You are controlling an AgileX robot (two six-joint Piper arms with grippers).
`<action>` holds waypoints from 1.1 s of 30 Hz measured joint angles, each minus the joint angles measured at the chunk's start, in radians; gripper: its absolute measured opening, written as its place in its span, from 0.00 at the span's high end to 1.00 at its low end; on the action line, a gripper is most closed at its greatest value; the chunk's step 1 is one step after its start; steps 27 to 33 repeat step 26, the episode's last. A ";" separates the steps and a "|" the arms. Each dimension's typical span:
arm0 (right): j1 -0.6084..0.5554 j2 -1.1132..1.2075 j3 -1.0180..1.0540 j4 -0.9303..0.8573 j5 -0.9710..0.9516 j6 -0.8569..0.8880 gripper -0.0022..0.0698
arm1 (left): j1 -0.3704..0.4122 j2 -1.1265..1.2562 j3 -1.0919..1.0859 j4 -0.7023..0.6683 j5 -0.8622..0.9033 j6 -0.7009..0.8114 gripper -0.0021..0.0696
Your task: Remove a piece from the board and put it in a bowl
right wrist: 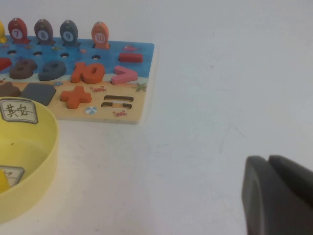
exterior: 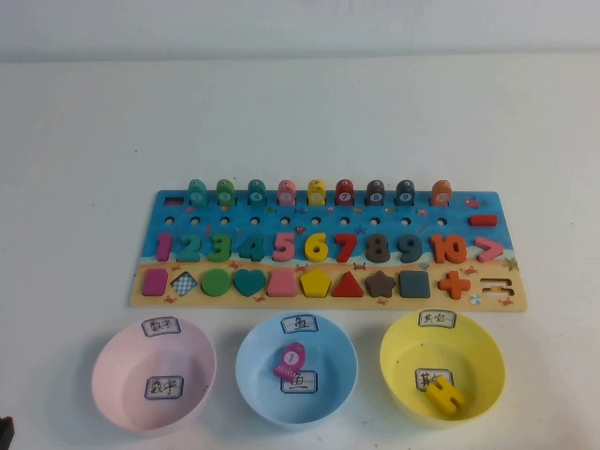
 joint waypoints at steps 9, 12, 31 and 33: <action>0.000 0.000 0.000 0.018 0.001 0.000 0.99 | 0.000 0.000 0.000 0.000 0.000 0.000 0.98; 0.000 0.000 0.000 0.020 0.002 0.000 0.99 | 0.000 0.000 0.000 0.000 0.000 0.000 0.98; 0.000 0.000 0.000 0.020 0.002 0.000 0.99 | 0.000 0.000 0.000 0.000 0.000 0.000 0.98; 0.000 0.000 0.000 0.020 0.002 0.000 0.99 | 0.000 0.000 0.000 0.000 0.000 0.000 0.98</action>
